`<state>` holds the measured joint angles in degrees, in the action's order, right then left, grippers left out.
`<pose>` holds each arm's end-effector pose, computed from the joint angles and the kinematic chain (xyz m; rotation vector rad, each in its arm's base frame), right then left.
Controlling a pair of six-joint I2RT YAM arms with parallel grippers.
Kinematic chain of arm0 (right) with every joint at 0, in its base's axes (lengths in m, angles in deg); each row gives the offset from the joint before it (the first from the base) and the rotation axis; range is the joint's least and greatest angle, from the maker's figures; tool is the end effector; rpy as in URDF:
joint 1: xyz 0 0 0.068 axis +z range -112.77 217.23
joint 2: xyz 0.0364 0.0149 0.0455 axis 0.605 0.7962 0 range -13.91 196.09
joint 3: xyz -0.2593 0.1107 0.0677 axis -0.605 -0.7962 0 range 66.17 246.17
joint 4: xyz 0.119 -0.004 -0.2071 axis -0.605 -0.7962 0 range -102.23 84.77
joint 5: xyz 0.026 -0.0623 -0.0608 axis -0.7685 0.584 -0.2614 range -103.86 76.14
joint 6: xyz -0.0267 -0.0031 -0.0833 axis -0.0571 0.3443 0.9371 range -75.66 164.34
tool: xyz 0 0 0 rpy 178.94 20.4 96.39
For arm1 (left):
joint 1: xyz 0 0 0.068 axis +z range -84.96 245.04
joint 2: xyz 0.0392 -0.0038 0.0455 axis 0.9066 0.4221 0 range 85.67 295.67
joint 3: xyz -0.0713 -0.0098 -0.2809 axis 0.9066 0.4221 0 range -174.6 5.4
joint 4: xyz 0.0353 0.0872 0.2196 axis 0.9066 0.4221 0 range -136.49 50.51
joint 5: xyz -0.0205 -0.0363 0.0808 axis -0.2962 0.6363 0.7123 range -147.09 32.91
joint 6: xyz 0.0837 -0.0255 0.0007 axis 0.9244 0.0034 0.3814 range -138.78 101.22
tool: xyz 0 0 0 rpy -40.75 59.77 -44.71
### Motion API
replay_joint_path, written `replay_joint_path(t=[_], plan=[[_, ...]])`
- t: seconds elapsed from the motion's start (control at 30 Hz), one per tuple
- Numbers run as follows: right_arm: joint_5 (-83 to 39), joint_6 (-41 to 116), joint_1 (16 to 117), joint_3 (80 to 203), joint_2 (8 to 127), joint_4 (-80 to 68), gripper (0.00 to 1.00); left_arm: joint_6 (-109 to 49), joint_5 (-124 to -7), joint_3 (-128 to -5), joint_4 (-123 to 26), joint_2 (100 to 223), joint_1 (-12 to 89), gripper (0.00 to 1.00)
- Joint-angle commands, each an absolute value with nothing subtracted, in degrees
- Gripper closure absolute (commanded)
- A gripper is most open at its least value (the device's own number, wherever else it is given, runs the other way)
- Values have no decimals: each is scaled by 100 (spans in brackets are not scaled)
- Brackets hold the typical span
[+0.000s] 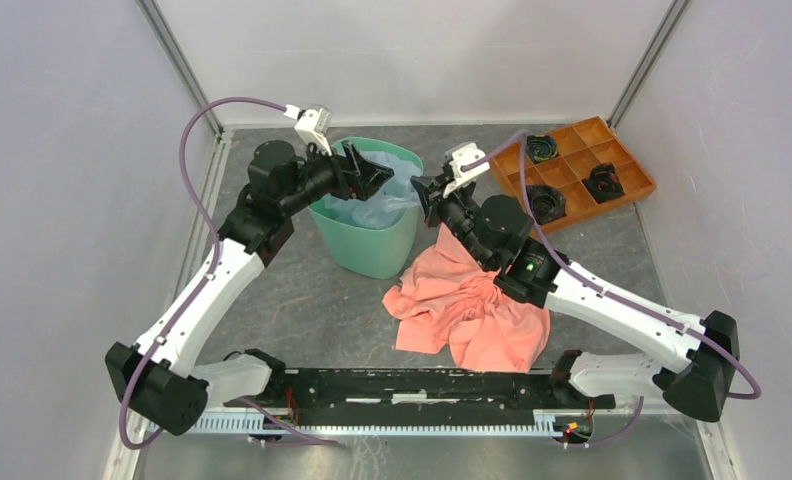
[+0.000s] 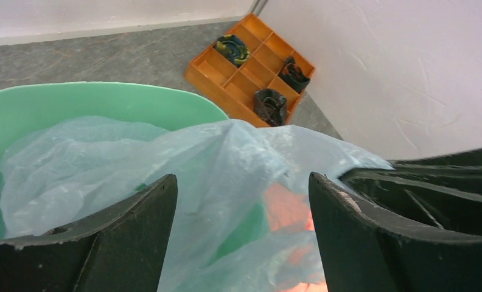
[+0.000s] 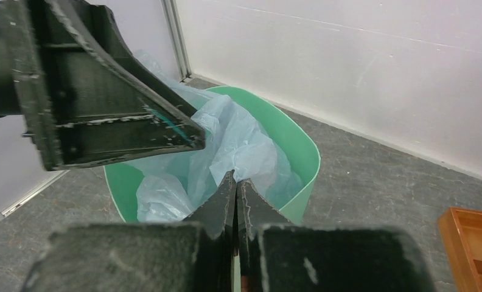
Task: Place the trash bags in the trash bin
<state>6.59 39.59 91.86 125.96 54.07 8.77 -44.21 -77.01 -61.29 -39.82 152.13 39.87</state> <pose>0.1884 0.2186 0.4175 -0.3546 1.4600 0.5769 0.2367 -0.1403 0.4162 0.2700 1.7479 -0.9447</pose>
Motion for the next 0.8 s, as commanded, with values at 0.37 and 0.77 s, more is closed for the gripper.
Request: replay_joint_path(t=[0.37, 0.77], plan=[[640, 4365, 8624, 13965, 6361, 446, 99, -3390, -6579, -6323, -3434, 14742, 3977, 77], [-2441, 6363, 7563, 15481, 7827, -151, 83, -2855, -7105, -4755, -3600, 12729, 3979, 98]])
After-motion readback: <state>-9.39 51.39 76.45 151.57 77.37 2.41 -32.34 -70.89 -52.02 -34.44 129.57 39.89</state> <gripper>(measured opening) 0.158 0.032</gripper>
